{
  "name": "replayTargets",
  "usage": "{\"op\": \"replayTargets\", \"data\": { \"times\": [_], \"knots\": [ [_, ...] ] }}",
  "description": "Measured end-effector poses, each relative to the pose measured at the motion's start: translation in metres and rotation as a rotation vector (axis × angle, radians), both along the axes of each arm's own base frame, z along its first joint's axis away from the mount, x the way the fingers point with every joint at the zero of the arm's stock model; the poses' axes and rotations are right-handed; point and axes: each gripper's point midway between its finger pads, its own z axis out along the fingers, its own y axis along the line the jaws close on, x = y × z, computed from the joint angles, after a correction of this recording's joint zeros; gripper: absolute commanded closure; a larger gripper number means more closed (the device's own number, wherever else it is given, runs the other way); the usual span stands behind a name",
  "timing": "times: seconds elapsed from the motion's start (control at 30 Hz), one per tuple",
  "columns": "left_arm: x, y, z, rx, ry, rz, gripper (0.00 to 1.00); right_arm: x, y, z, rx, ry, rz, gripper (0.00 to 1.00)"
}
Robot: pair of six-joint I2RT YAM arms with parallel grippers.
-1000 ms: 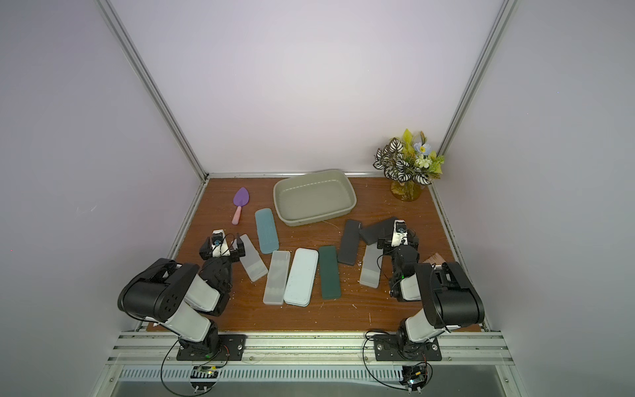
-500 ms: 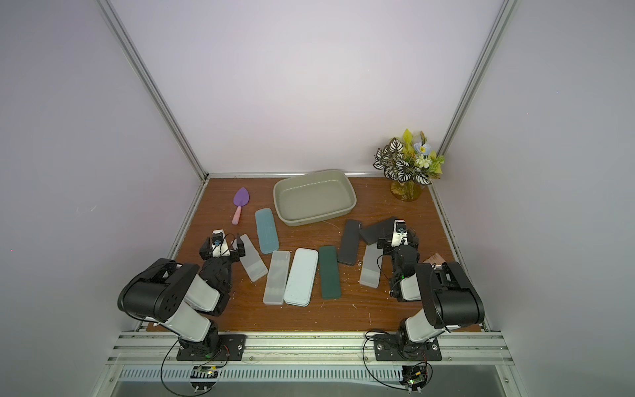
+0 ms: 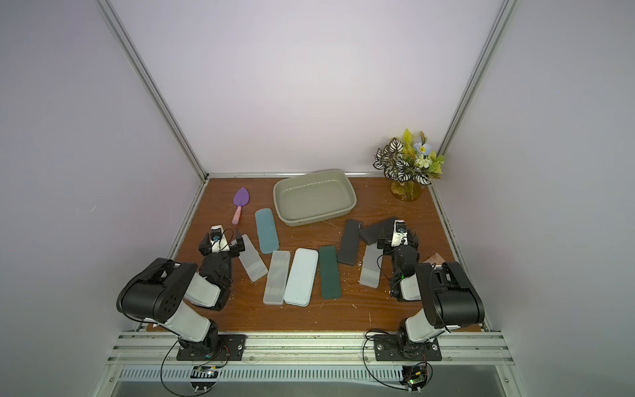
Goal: Put the pencil case into the storage box
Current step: Adjust the storage box at the center of the board.
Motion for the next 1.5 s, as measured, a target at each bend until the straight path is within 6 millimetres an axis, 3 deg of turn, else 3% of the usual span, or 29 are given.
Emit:
{"op": "replayTargets", "data": {
  "times": [0.23, 0.43, 0.53, 0.7, 0.77, 0.87, 1.0, 1.1, 1.17, 1.33, 1.4, 1.5],
  "knots": [
    [0.008, 0.006, -0.008, -0.015, 0.040, 0.015, 0.00, 0.000, 0.000, 0.000, 0.000, 0.000, 0.003, 0.01],
    [0.007, 0.008, -0.009, -0.023, 0.051, 0.020, 0.14, 0.000, -0.006, 0.004, 0.010, 0.035, -0.037, 0.01],
    [0.000, 0.007, -0.001, -0.024, 0.015, 0.022, 0.19, 0.010, -0.006, 0.044, 0.011, -0.013, -0.040, 0.01],
    [-0.009, 0.007, -0.004, -0.015, 0.014, 0.020, 0.19, 0.014, -0.002, 0.116, 0.003, -0.097, -0.033, 0.01],
    [-0.003, 0.008, -0.003, -0.018, 0.024, 0.023, 0.21, 0.009, 0.000, 0.126, 0.012, -0.092, -0.030, 0.01],
    [0.014, 0.007, 0.006, -0.017, 0.040, 0.030, 0.20, 0.000, 0.000, 0.120, 0.031, -0.040, -0.029, 0.01],
    [0.029, -0.010, 0.055, 0.021, -0.015, 0.002, 0.16, -0.005, 0.001, 0.084, 0.065, 0.102, -0.039, 0.01],
    [0.028, -0.028, 0.097, 0.050, -0.064, -0.034, 0.20, -0.007, 0.002, 0.058, 0.102, 0.219, -0.048, 0.01],
    [0.033, -0.035, 0.122, 0.055, -0.053, -0.046, 0.22, -0.005, 0.004, 0.052, 0.131, 0.265, -0.055, 0.01],
    [0.048, -0.040, 0.182, 0.031, 0.031, -0.051, 0.32, -0.012, 0.012, 0.066, 0.160, 0.252, -0.055, 0.01],
    [0.049, -0.044, 0.188, 0.015, 0.086, -0.068, 0.32, -0.017, 0.015, 0.076, 0.183, 0.230, -0.054, 0.01],
    [0.047, -0.049, 0.176, -0.038, 0.194, -0.098, 0.32, -0.019, 0.020, 0.088, 0.229, 0.254, -0.051, 0.01]
  ]
}}
